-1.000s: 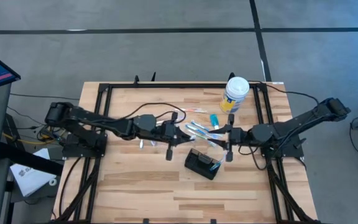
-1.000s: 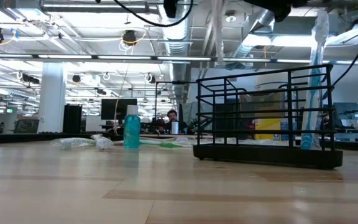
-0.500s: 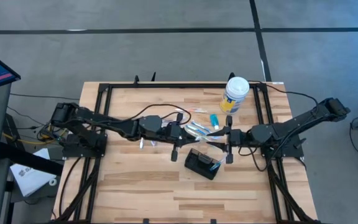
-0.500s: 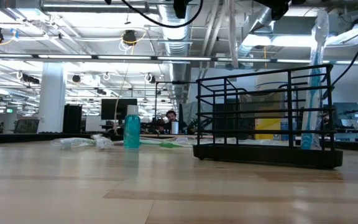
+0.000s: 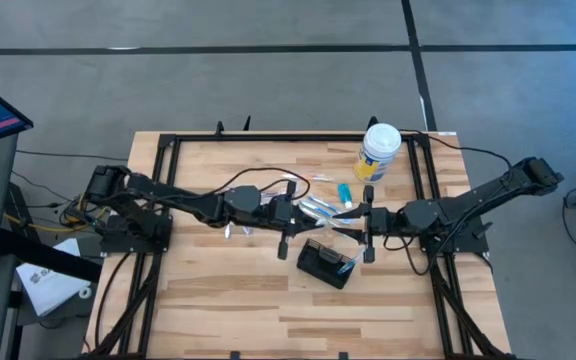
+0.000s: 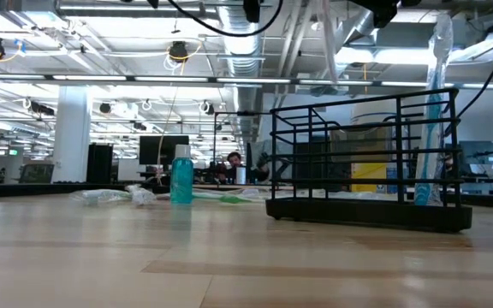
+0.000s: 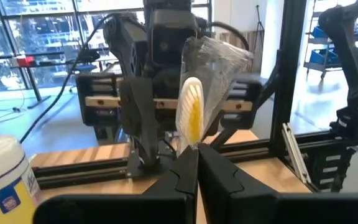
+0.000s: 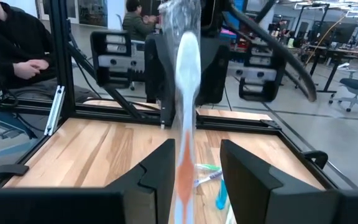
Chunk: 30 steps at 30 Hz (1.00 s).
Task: Pick & Place toothbrushing station
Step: Put the bottom orange toothbrush into the mesh organizer
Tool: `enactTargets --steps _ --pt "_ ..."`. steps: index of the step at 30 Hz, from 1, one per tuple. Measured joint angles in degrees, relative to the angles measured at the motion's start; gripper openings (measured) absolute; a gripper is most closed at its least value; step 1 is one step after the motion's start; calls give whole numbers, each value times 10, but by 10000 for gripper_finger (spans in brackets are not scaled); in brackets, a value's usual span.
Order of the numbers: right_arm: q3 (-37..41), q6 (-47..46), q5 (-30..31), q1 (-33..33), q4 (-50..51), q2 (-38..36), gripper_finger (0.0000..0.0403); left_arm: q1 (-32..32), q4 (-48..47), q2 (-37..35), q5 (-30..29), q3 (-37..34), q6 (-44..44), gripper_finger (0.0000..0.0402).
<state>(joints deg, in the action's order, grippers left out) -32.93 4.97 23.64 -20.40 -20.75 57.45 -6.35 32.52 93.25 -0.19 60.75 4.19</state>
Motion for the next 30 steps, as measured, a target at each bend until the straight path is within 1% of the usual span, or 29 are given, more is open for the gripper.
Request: enactTargets --steps 3,10,14,16,19,30 --pt "0 0 0 0 0 0 118 0 16 15 0 0 0 0" --pt "0 0 0 0 1 0 118 1 32 19 0 0 0 0" --pt "0 0 0 4 -9 21 118 1 33 19 -1 0 0 0" --pt "0 1 0 8 -33 34 118 1 34 19 -1 0 0 0" --pt "0 21 -1 16 -48 49 118 1 32 19 -3 0 0 0" --pt "0 25 -1 16 -54 43 115 1 29 19 -2 0 0 0"
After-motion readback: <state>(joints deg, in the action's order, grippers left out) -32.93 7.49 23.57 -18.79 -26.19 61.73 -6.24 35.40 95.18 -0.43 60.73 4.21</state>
